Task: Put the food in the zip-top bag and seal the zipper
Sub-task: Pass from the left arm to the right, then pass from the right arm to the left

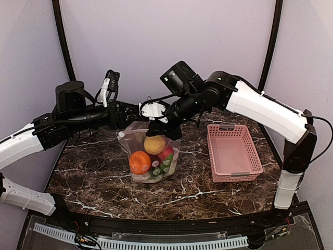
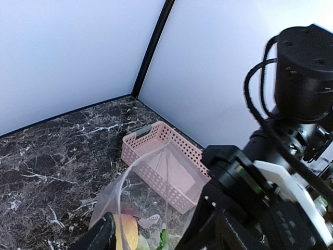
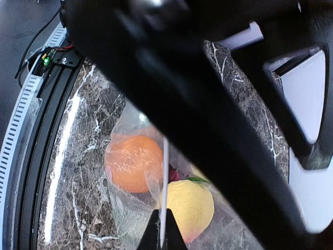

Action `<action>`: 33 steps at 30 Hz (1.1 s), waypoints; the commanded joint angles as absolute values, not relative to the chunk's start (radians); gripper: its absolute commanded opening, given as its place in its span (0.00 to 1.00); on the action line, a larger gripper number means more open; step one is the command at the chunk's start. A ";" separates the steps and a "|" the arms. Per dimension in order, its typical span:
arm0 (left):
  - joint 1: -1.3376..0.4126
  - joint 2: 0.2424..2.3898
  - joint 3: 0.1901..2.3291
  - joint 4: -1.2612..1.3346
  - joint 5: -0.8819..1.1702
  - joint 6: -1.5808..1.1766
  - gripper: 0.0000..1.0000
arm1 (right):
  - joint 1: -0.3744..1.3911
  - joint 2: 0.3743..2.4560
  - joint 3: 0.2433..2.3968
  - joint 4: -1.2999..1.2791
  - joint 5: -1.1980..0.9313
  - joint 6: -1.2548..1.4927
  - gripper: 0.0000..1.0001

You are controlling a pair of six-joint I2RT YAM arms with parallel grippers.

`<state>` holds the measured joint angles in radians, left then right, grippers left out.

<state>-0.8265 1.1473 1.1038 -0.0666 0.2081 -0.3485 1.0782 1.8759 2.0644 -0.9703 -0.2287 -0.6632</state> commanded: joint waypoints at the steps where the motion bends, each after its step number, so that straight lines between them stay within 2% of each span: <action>1: -0.823 1.002 1.024 0.033 0.138 -0.304 0.67 | 1.036 1.840 2.047 -0.905 -0.273 -0.611 0.00; 8: -0.824 0.825 0.838 0.085 0.223 -0.304 0.76 | 0.990 1.804 1.964 -0.852 -0.291 -0.577 0.00; 13: -0.824 0.754 0.740 0.088 0.293 -0.288 0.72 | 0.980 1.808 1.969 -0.846 -0.285 -0.566 0.00; 22: -0.824 0.805 0.710 0.077 0.182 -0.171 0.71 | 0.980 1.814 1.977 -0.847 -0.288 -0.558 0.00; 24: -0.824 0.822 0.705 0.109 0.154 -0.163 0.67 | 0.980 1.812 1.978 -0.848 -0.291 -0.557 0.00; 26: -0.823 0.845 0.698 0.164 0.144 -0.158 0.59 | 0.979 1.810 1.980 -0.848 -0.295 -0.554 0.00; 33: -0.823 0.890 0.686 0.251 0.140 -0.137 0.46 | 0.979 1.811 1.989 -0.851 -0.306 -0.546 0.00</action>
